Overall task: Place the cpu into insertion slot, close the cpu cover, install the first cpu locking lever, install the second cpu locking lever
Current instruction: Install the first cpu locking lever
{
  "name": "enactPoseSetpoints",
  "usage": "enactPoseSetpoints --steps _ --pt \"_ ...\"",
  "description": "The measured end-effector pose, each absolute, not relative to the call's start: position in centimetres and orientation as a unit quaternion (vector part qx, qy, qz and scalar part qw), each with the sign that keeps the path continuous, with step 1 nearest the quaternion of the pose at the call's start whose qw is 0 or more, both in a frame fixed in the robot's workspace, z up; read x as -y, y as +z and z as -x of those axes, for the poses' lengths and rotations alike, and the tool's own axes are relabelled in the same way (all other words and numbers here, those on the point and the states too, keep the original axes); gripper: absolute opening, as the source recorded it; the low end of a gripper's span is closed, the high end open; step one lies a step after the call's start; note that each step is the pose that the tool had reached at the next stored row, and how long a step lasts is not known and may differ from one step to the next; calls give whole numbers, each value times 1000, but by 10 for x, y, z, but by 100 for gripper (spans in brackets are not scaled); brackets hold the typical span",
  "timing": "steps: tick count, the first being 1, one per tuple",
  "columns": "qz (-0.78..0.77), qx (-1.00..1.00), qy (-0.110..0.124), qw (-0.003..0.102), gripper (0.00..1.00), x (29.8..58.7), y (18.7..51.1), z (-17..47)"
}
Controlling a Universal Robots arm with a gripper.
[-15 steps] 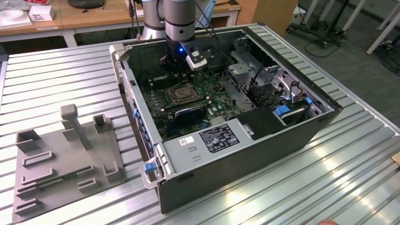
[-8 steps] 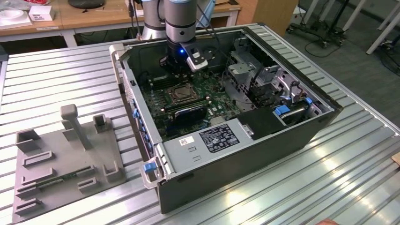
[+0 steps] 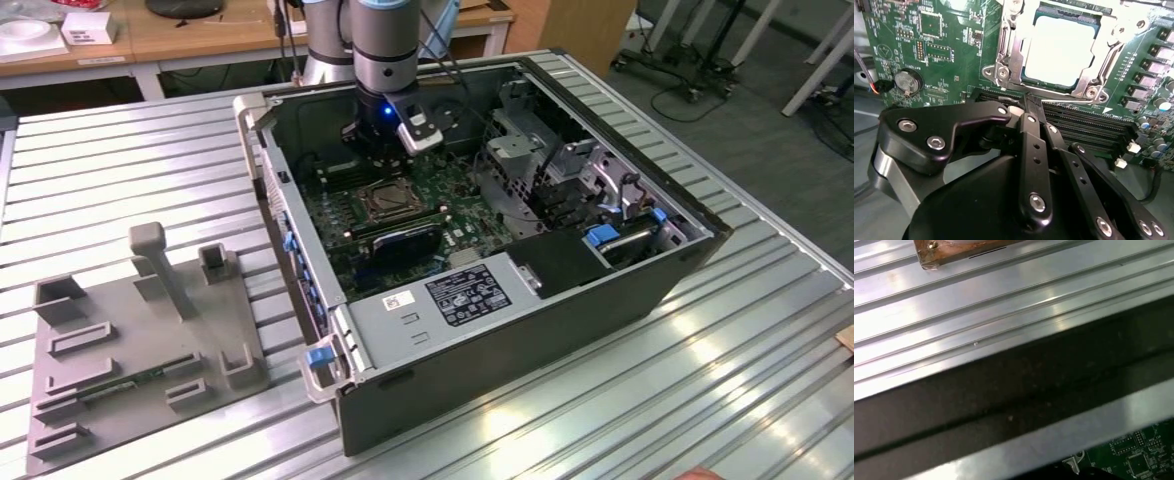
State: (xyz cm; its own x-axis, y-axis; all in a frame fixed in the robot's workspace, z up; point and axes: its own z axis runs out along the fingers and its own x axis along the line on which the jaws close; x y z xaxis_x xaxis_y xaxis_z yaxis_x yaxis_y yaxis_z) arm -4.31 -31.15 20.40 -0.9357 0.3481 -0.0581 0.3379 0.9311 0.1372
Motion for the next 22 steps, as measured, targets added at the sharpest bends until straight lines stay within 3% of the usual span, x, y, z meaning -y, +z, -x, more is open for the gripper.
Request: enactPoseSetpoints --steps 22 --pt "-220 -972 69 44 10 310 203 45"
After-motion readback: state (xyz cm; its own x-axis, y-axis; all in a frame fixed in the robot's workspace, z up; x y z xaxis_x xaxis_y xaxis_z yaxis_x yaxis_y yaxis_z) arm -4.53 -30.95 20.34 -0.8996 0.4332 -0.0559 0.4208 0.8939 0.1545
